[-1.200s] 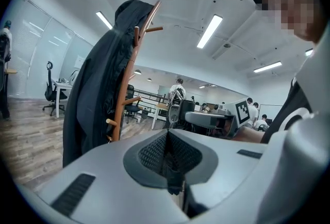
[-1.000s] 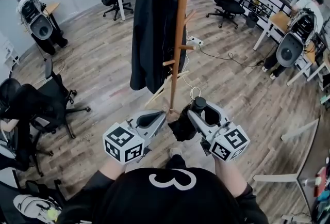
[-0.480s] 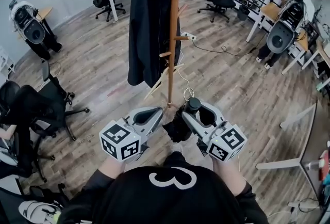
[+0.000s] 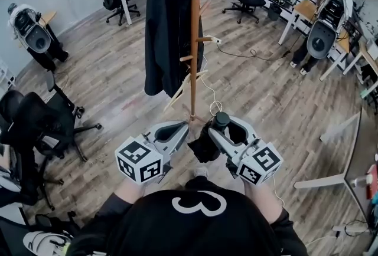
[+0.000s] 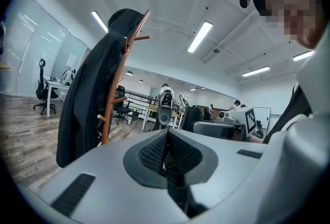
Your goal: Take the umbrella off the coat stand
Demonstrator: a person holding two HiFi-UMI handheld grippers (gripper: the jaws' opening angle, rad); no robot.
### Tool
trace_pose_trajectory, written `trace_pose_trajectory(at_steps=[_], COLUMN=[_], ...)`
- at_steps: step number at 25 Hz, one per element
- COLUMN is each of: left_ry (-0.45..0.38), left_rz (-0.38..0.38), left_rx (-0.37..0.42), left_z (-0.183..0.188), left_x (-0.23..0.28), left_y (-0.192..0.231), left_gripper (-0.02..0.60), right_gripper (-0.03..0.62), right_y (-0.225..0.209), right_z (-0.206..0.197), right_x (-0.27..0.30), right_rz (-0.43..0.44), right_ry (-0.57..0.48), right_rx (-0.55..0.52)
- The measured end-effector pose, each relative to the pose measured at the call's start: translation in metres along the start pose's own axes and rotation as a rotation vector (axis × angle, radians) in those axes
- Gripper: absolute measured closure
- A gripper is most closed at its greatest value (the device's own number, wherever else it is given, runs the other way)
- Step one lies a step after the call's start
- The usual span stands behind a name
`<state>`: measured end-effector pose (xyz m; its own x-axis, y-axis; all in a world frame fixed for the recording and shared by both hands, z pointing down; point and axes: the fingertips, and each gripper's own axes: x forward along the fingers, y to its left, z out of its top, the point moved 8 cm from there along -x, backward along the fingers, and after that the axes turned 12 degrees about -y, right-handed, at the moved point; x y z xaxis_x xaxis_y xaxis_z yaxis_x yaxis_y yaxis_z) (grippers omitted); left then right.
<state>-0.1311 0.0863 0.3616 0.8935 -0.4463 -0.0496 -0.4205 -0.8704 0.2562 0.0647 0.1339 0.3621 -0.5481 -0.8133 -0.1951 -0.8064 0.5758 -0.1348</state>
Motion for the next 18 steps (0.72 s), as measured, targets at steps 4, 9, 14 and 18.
trace_pose_trajectory(at_steps=[4,9,14,18], left_ry=[-0.001,-0.001,-0.004,-0.006], left_rz=[-0.011,-0.021,-0.029,-0.034], left_rx=[0.01,0.023,0.028,0.029], left_z=[0.002,0.005,0.008,0.008], left_x=[0.001,0.006,0.011,0.014], left_y=[-0.006,-0.009,-0.009,-0.011], left_gripper=[0.565,0.566,0.565,0.565], right_gripper=[0.387,0.387,0.387,0.387], right_y=[0.003,0.001,-0.001,-0.003], right_z=[0.003,0.005,0.006,0.006], right_x=[-0.004,-0.007,-0.009,-0.011], right_rz=[0.001,-0.003,-0.011,-0.014], right_ry=[-0.013,-0.016,-0.012,-0.011], right_rx=[-0.004,-0.006,-0.01,-0.014])
